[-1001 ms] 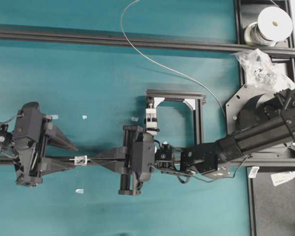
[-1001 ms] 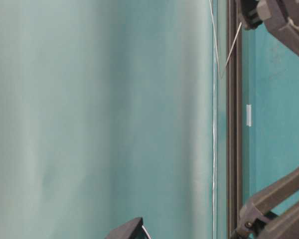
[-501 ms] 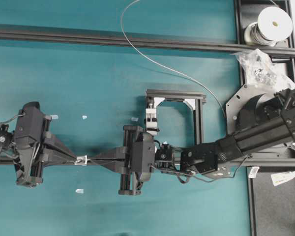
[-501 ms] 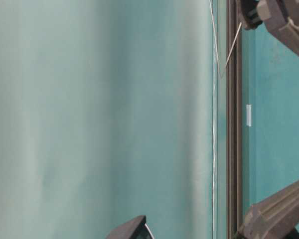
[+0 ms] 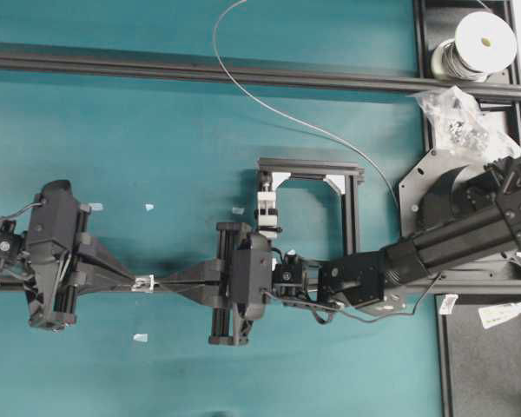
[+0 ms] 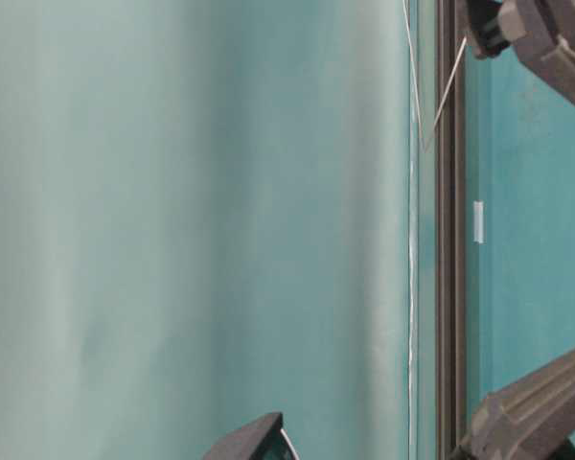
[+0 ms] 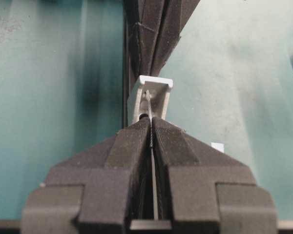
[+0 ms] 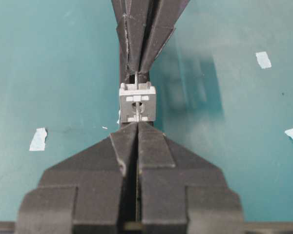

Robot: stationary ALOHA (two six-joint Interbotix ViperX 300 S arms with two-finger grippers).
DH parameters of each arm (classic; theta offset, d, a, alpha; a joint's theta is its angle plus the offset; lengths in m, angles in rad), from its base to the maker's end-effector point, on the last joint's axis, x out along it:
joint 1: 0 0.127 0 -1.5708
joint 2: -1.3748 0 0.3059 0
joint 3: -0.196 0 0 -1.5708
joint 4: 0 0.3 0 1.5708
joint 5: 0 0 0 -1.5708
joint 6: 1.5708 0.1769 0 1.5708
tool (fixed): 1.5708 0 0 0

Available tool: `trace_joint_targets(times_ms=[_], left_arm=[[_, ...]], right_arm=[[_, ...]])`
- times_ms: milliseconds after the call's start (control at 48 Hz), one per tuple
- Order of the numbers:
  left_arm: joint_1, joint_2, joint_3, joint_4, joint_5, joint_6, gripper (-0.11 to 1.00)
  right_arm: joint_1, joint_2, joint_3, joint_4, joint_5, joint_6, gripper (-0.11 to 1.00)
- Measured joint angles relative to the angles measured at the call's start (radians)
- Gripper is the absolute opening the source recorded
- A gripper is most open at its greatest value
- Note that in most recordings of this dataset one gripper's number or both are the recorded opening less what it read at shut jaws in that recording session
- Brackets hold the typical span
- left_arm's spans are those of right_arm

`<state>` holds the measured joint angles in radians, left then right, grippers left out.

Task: Insert the wire through the hole in the metal fitting.

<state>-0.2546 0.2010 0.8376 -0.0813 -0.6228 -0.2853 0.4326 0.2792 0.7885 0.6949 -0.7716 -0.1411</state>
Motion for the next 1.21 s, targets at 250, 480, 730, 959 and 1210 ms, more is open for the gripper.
trace_joint_targets(times_ms=[250,480,730,959,1210], left_arm=[[-0.002,-0.002,0.0,0.0,0.0,-0.002,-0.1],[-0.005,-0.005,0.0,0.0,0.011,0.0,-0.1],[-0.006,-0.058,0.023,0.0,0.089,-0.002,-0.1],[-0.011,-0.124,0.064,0.003,0.155,0.0,-0.1],[-0.021,-0.224,0.132,0.003,0.238,0.003,-0.1]], right_arm=[[-0.002,-0.002,-0.002,0.0,0.003,0.0,0.22],[-0.003,-0.002,-0.002,-0.002,0.011,0.0,0.87],[-0.003,-0.017,0.0,-0.002,0.029,-0.002,0.9],[-0.003,-0.025,0.006,0.0,0.037,-0.008,0.9],[-0.003,-0.025,0.006,-0.002,0.041,-0.008,0.9]])
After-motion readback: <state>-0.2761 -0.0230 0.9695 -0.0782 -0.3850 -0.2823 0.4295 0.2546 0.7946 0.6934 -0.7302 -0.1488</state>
